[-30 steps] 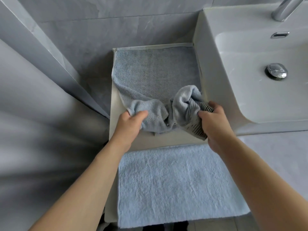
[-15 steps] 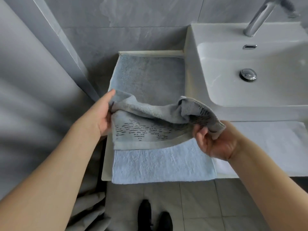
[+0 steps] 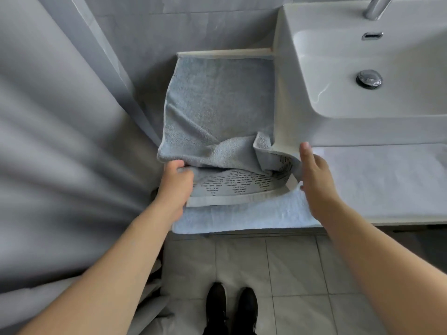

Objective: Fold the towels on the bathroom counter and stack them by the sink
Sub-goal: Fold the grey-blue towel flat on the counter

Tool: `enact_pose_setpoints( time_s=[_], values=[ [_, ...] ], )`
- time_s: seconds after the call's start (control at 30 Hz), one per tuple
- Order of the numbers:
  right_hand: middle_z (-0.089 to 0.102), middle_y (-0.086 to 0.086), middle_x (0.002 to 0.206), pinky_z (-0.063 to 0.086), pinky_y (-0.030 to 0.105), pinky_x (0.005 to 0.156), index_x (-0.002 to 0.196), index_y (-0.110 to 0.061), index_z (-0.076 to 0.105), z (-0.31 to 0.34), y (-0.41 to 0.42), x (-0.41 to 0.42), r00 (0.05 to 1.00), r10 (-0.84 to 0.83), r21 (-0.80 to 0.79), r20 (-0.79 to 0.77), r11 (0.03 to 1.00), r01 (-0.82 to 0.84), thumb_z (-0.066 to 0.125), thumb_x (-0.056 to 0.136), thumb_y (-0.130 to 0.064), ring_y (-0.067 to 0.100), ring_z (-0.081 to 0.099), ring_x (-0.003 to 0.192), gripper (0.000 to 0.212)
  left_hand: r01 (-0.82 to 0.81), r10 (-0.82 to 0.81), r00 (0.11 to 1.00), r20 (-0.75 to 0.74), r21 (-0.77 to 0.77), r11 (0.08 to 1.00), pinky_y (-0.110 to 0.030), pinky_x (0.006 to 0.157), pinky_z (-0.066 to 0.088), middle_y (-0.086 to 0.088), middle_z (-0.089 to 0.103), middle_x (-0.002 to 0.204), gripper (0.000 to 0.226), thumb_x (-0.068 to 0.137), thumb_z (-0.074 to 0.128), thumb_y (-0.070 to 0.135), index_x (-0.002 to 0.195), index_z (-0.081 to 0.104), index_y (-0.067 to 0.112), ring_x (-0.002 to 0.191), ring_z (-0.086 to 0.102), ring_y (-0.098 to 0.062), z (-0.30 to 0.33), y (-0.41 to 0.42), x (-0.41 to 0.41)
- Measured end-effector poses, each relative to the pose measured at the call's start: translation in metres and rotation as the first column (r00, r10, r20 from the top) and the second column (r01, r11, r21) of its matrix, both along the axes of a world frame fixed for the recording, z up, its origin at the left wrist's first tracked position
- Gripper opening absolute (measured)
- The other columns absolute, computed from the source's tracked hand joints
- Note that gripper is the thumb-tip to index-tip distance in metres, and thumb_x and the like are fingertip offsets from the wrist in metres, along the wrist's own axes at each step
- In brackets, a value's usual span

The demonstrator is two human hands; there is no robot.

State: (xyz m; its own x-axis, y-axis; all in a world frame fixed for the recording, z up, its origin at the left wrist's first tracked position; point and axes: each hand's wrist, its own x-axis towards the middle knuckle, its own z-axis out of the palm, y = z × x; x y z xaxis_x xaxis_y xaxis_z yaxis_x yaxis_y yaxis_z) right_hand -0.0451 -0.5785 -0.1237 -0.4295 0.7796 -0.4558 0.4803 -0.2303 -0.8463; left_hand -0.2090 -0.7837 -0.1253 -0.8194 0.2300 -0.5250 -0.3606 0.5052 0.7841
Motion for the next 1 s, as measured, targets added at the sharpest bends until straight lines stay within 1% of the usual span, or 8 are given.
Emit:
enact_pose_setpoints(
  time_s=[0.17,0.23,0.33,0.43,0.63,0.73,0.83,1.0],
  values=[
    [0.064,0.000,0.072,0.045,0.026,0.052,0.085,-0.012,0.062,0.011,-0.001,-0.011,0.934,0.185,0.229,0.306,0.938,-0.261,0.062,0.084,-0.021,0.019,0.060,0.065,0.009,0.127,-0.109,0.960,0.259,-0.055,0.990,-0.030,0.062,0.058,-0.001,0.074,0.081,0.020,0.093,0.054,0.009,0.094,0.073,0.016,0.073,0.070,-0.018,0.034,-0.011,-0.006],
    [0.062,0.009,0.065,0.044,0.024,0.048,0.078,-0.006,0.058,0.018,-0.001,-0.011,0.831,0.250,0.110,0.496,0.932,-0.346,0.051,0.083,-0.011,0.023,0.057,0.056,0.010,0.295,-0.215,0.926,0.311,-0.239,0.925,-0.028,0.057,0.054,-0.004,0.073,0.080,0.013,0.090,0.059,0.012,0.092,0.072,0.010,0.068,0.068,-0.022,0.038,-0.018,-0.011],
    [0.059,0.014,0.068,0.046,0.026,0.047,0.079,-0.005,0.051,0.029,0.002,-0.002,0.565,0.430,-0.147,0.705,0.867,-0.476,0.044,0.091,-0.018,0.025,0.057,0.053,0.019,0.598,-0.522,0.790,0.322,-0.591,0.541,-0.030,0.065,0.050,-0.010,0.066,0.098,0.022,0.094,0.059,0.021,0.107,0.066,0.004,0.082,0.062,-0.029,0.039,-0.025,-0.025],
    [0.061,0.013,0.072,0.045,0.025,0.048,0.089,-0.002,0.053,0.032,0.010,0.001,0.389,0.482,-0.210,0.785,0.798,-0.565,0.045,0.091,-0.025,0.023,0.057,0.055,0.025,0.543,-0.717,0.655,0.237,-0.808,0.228,-0.039,0.096,0.044,-0.016,0.050,0.138,0.045,0.093,0.043,0.034,0.130,0.056,0.012,0.121,0.050,-0.036,0.036,-0.018,-0.039],
    [0.050,0.007,0.075,0.036,0.030,0.059,0.072,-0.011,0.047,0.011,0.021,-0.049,0.668,0.388,0.236,0.635,0.727,-0.645,0.042,0.089,-0.036,0.025,0.048,0.067,0.031,0.415,-0.743,0.596,-0.304,-0.676,0.609,-0.042,0.093,0.042,-0.005,0.045,0.131,0.023,0.090,0.042,0.030,0.103,0.061,0.032,0.114,0.045,-0.029,0.017,0.070,-0.089],
    [0.057,0.009,0.099,0.038,0.034,0.078,0.110,-0.008,0.053,-0.005,0.022,-0.084,0.752,0.355,0.269,0.556,0.779,-0.566,0.038,0.091,-0.053,0.032,0.056,0.100,0.051,0.524,-0.806,0.531,-0.261,-0.646,0.555,-0.046,0.109,0.034,-0.006,0.036,0.149,0.041,0.096,0.041,0.027,0.135,0.052,0.031,0.136,0.032,-0.032,-0.014,0.124,-0.115],
    [0.055,0.015,0.128,0.040,0.033,0.088,0.131,-0.006,0.043,-0.017,0.030,-0.111,0.801,0.358,0.240,0.479,0.825,-0.512,0.051,0.094,-0.037,0.033,0.053,0.117,0.049,0.576,-0.879,0.453,-0.149,-0.703,0.416,-0.056,0.120,0.011,-0.003,0.009,0.165,0.054,0.100,0.037,0.048,0.153,0.025,0.042,0.150,0.004,-0.035,-0.045,0.161,-0.133],
    [0.058,0.018,0.125,0.042,0.033,0.082,0.120,-0.002,0.050,-0.024,0.047,-0.112,0.553,0.339,0.299,0.761,0.573,-0.763,0.045,0.092,-0.009,0.034,0.057,0.115,0.029,0.504,-0.865,0.483,-0.135,-0.765,0.401,-0.072,0.107,-0.015,0.006,-0.020,0.164,0.079,0.082,0.021,0.086,0.149,-0.007,0.056,0.148,-0.024,-0.027,-0.079,0.201,-0.137]
  ],
)
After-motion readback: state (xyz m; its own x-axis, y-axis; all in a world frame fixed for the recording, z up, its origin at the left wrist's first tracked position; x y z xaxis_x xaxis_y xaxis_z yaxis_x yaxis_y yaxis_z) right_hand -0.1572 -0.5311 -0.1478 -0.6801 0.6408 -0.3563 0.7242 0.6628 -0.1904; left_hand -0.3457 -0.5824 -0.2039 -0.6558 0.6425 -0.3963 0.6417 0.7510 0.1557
